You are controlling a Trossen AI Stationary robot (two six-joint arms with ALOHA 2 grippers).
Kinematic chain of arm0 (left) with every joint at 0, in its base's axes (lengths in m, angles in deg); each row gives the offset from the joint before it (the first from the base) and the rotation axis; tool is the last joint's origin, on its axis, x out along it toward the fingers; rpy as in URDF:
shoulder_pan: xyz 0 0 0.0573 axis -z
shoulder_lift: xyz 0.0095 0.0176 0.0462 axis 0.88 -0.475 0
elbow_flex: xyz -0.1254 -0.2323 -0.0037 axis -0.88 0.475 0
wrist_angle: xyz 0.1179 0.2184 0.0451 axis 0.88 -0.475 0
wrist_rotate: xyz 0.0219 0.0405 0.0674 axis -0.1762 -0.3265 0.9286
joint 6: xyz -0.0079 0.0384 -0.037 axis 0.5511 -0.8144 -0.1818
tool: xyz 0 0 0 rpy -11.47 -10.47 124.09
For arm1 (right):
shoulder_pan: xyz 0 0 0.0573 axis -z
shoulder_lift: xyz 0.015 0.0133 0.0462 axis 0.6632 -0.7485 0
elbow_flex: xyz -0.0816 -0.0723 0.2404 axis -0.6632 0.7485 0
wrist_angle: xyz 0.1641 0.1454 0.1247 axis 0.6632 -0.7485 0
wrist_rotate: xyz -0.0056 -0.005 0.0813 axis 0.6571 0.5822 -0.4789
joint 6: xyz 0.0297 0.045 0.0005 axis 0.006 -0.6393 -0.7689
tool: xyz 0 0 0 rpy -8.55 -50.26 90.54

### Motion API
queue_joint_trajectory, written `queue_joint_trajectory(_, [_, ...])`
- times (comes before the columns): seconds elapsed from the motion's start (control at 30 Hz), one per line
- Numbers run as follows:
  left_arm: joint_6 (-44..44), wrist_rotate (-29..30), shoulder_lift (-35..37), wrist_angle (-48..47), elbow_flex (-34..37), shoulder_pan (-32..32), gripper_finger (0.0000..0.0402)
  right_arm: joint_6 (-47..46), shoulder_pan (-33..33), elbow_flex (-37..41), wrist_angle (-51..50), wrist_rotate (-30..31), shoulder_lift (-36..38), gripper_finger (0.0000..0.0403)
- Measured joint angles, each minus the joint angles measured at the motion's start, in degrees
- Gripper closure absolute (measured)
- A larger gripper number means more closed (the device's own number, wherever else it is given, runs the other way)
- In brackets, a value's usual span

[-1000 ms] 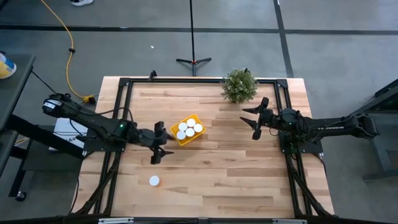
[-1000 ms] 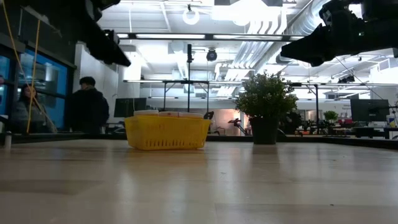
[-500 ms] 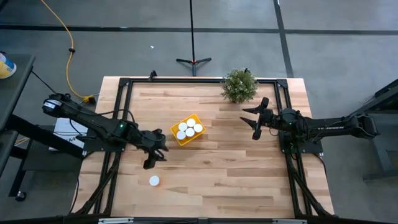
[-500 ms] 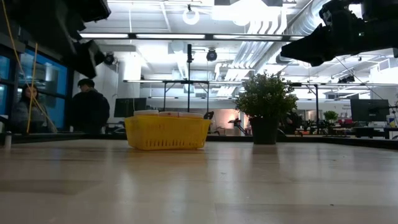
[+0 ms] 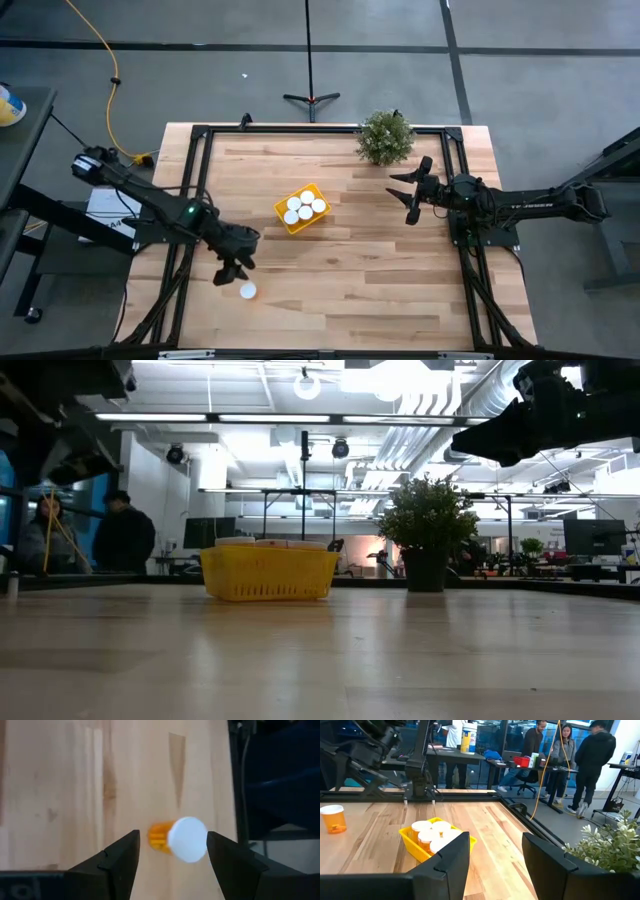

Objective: Pick and place pill bottles into a basket
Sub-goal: Put the orange pill bottle into the yellow bin

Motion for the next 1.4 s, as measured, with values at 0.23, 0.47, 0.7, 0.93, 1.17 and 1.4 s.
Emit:
queue_joint_trajectory(0.23, [8.8,2.5,-0.8,6.0,0.0,4.4,0.0138,0.0,0.0,0.0,0.0,0.0,0.0,0.0231])
queue_joint_trajectory(0.47, [19.1,6.5,-4.6,5.7,-0.3,8.7,0.0138,0.0,0.0,0.0,0.1,0.1,0.0,0.0231])
queue_joint_trajectory(0.7, [20.7,6.6,-8.0,3.7,-2.4,9.2,0.0137,0.0,0.0,0.0,0.4,2.3,-0.3,0.0231])
queue_joint_trajectory(0.93, [21.2,4.0,-11.9,3.5,-3.3,9.2,0.0137,-0.2,0.0,0.0,0.4,2.6,-0.4,0.0231])
queue_joint_trajectory(1.17, [24.6,4.0,-13.1,2.6,-3.3,9.2,0.0137,-0.2,0.0,0.0,0.4,2.8,-0.4,0.0231])
queue_joint_trajectory(1.4, [27.6,4.0,-13.1,2.6,-3.3,9.2,0.0137,0.0,0.0,0.0,0.4,2.8,-0.4,0.0231])
